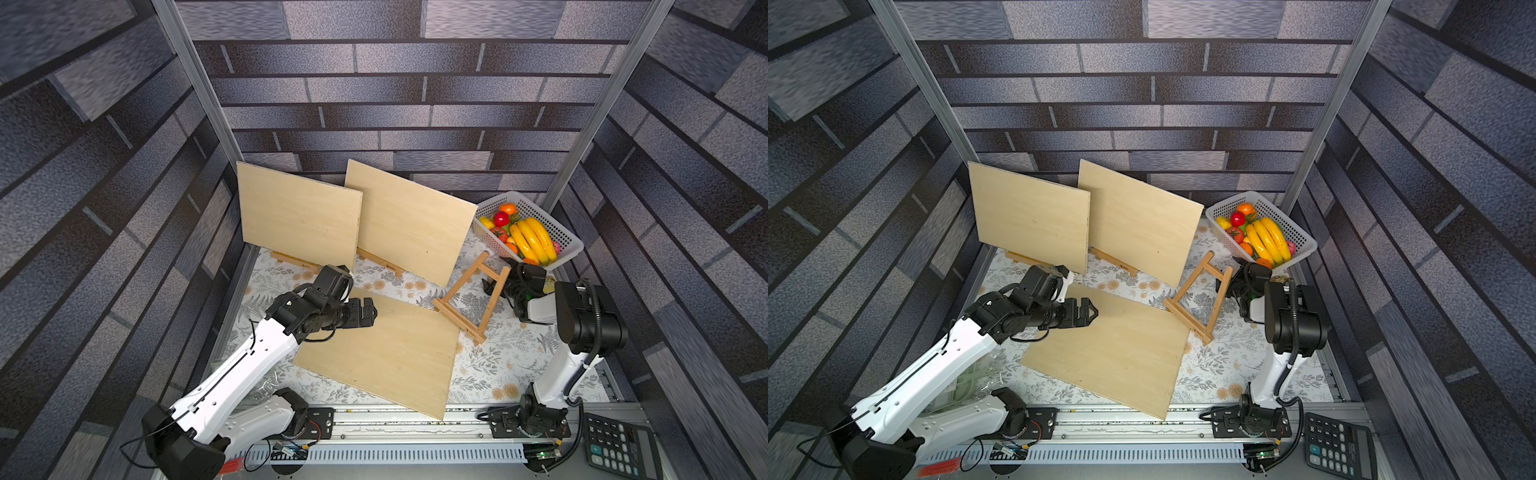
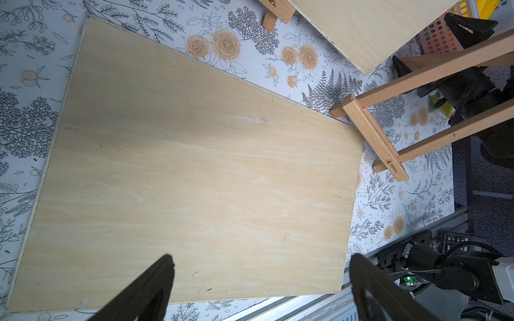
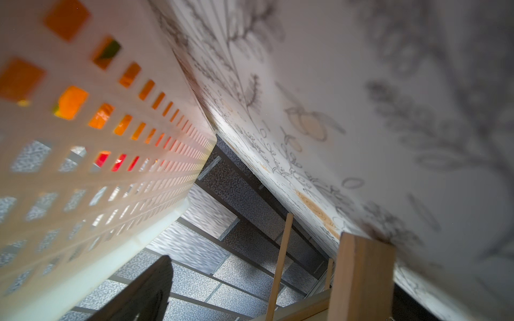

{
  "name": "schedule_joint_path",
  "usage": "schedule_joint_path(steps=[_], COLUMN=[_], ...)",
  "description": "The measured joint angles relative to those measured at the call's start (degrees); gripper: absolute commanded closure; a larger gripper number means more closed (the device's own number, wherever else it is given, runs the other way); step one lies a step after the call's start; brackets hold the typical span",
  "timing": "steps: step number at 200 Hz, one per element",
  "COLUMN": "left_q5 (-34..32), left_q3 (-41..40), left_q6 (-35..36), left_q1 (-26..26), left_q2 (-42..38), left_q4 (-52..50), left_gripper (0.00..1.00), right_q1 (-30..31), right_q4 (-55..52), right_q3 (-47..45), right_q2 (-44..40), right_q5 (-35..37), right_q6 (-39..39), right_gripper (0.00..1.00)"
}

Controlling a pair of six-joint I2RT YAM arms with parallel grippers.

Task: Assemble the easel
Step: Move the easel to the center of the board.

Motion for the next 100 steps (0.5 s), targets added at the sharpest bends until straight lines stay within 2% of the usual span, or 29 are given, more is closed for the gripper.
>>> schedule_joint_path(steps=[59, 100], left_q5=[0.22, 0.5], left_q3=[-0.57, -1.07], left_q6=[0.02, 0.04], left_q1=[0.74, 0.74], left_q2=[0.0, 0.59], left_q4=[0.17, 1.2], left_gripper=[0.0, 0.0], right_q1=[-0.15, -1.62], right_q4=[2.4, -0.02], right_q3=[-1.68, -6.47], right_q2=[-0.15, -5.73], right_q5=[-0.26, -1.27], right_q6=[-0.22, -1.53], right_gripper=[0.0, 0.0])
